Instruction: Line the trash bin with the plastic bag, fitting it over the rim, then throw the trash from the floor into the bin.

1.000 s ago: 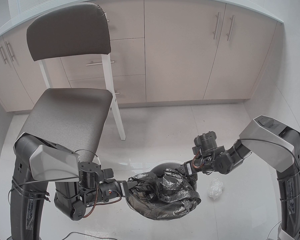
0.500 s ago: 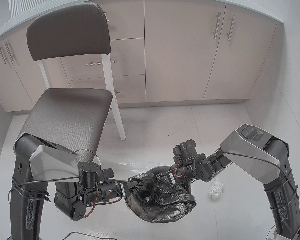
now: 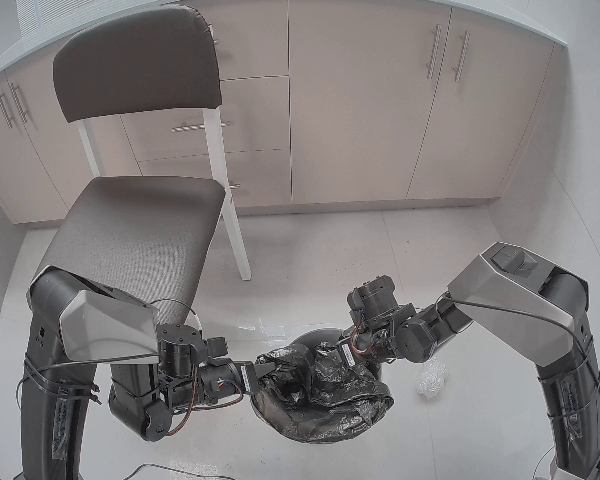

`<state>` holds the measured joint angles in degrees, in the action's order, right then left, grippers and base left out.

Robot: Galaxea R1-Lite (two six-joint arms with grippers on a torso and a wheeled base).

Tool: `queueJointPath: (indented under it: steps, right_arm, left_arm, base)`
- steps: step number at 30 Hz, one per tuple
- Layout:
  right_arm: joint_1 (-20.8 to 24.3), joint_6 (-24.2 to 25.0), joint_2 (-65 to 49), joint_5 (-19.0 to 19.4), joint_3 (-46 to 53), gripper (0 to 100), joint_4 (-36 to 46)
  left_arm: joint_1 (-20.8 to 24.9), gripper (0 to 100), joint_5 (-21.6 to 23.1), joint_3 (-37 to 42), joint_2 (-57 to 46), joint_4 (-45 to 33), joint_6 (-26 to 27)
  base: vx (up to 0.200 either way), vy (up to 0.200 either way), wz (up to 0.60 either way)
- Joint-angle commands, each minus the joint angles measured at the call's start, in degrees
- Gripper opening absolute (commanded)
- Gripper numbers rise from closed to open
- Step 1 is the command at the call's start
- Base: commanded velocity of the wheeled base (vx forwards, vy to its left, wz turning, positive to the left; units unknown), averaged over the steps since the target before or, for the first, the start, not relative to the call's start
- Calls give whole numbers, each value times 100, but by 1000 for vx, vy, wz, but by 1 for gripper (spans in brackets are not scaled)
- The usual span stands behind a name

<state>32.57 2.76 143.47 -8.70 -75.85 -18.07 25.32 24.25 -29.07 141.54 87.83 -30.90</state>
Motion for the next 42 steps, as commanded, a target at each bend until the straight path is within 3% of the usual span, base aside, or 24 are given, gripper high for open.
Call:
queueJointPath:
  steps: [1,6,11,27,38,41,42]
  right_arm:
    - [21,-12,-223,-44,167,100,-4]
    - [197,32,-285,97,281,100,5]
    - [548,533,14,756,114,100,5]
    - [144,735,612,818,-826,100,277]
    - [434,937,-742,774,431,100,-118]
    - [355,806,-1111,739,1072,100,-522]
    - [250,384,-1418,809,1652,100,-672]
  left_arm:
    - [-1,0,1,-2,-4,6,-3]
    - [-1,0,1,-2,-4,-3,-3]
    - [-1,0,1,-2,-4,6,-3]
    - [-1,0,1,-11,5,-3,14]
    - [-18,0,1,-37,13,-3,5]
    - [-18,0,1,-46,13,-3,5]
    - [-18,0,1,-37,13,-3,5]
  base:
    - [0,0,0]
    - [0,0,0]
    - [0,0,0]
    - [0,0,0]
    - [0,0,0]
    - [0,0,0]
    - [0,0,0]
